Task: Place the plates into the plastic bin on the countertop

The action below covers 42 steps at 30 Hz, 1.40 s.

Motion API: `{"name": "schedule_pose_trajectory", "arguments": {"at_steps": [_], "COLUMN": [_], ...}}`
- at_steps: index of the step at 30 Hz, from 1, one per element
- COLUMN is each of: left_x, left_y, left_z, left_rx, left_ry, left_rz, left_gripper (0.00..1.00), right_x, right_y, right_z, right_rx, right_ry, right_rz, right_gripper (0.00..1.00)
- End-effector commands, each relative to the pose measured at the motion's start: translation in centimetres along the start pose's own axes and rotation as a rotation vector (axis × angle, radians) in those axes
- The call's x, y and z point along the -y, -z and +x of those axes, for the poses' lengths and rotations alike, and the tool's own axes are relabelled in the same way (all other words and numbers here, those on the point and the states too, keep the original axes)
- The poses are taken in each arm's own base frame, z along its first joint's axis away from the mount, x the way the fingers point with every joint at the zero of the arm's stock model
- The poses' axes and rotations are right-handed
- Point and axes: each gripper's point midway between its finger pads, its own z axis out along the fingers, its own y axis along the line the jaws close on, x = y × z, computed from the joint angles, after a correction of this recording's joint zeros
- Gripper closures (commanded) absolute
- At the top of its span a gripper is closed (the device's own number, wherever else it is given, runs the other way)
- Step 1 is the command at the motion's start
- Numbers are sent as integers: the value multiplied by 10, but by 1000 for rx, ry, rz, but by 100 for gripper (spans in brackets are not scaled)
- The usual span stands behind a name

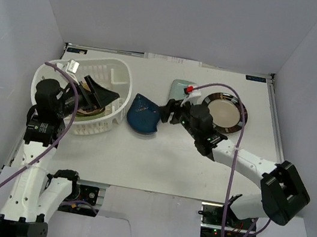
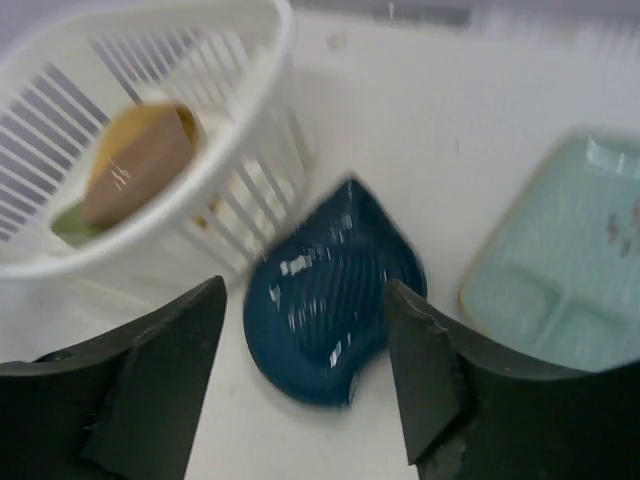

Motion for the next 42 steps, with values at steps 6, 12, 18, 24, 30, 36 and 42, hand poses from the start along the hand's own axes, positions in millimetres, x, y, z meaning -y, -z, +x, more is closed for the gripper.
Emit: {"name": "schedule_pose_trajectory", "arguments": {"at_steps": [6,12,18,24,30,36,42], "left_x": [35,31,9,1,0,0,0], "left_y": [6,22,21,20,21,22,21], "left_z": [78,112,132,143,143,142,140], "left_rx": [-221,-284,-311,-314,-300,-294,-285], "left_ry": [-180,-248,-282,-321,-319,-319,-320], "left_rz": [261,344,327,360,358,355,344], "left_gripper": [13,7,6,4,4,4,4], "right_x": [48,56,56,62,66,69,69], "right_y": [9,-22,-61,-79,-72,-70,-67], "right_z": [131,164,189,186,174,193,203], "right_rx": [-280,-307,-293,-213,-208,-245,-298], "right_ry": [-267,-449,-605,-683,-609,-634,-600], "right_rz": [155,167,168,195,229,248,256], "right_gripper": [27,35,45,75,50,73,48]}}
